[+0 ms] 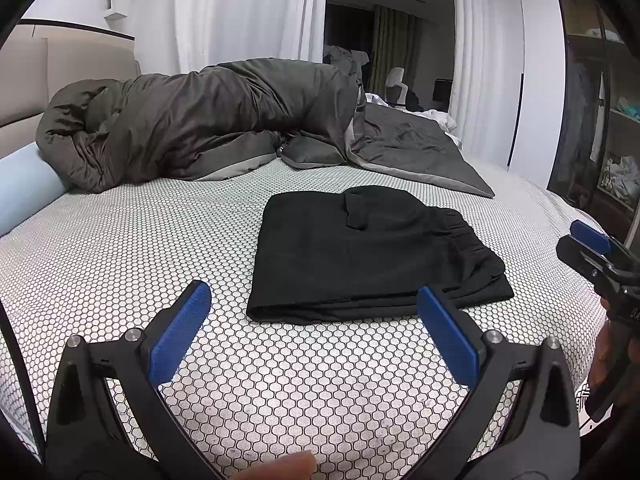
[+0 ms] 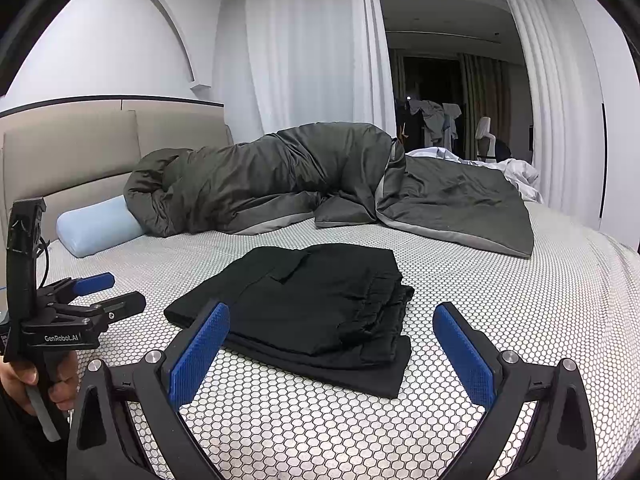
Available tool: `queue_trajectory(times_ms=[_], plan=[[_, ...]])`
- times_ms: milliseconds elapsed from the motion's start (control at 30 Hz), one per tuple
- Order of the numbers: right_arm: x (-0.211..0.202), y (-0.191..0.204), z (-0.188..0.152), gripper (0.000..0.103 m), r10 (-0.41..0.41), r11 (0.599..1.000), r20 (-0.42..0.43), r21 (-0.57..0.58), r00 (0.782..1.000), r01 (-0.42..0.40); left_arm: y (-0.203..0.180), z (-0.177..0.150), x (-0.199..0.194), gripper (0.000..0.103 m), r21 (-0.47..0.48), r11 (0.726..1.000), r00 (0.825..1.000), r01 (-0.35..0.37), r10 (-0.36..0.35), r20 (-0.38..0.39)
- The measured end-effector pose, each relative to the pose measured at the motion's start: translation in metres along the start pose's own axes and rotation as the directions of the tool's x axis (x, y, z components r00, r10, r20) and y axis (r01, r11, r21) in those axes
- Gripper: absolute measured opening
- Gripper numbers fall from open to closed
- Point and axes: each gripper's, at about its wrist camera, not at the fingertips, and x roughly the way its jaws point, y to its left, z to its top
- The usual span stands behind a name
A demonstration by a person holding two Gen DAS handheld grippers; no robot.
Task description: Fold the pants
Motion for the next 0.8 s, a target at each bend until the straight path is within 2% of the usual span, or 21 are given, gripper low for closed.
queue_trajectory(times_ms=[800], plan=[[0.0025,0.0022,-0.0032,0.103,0.009,1.000,-0.008,-0.017,1.000,-0.009,0.0014,-0.0006,-0.0015,0.102,-0.017,1.000,1.000,-0.001,0.001,0.009]])
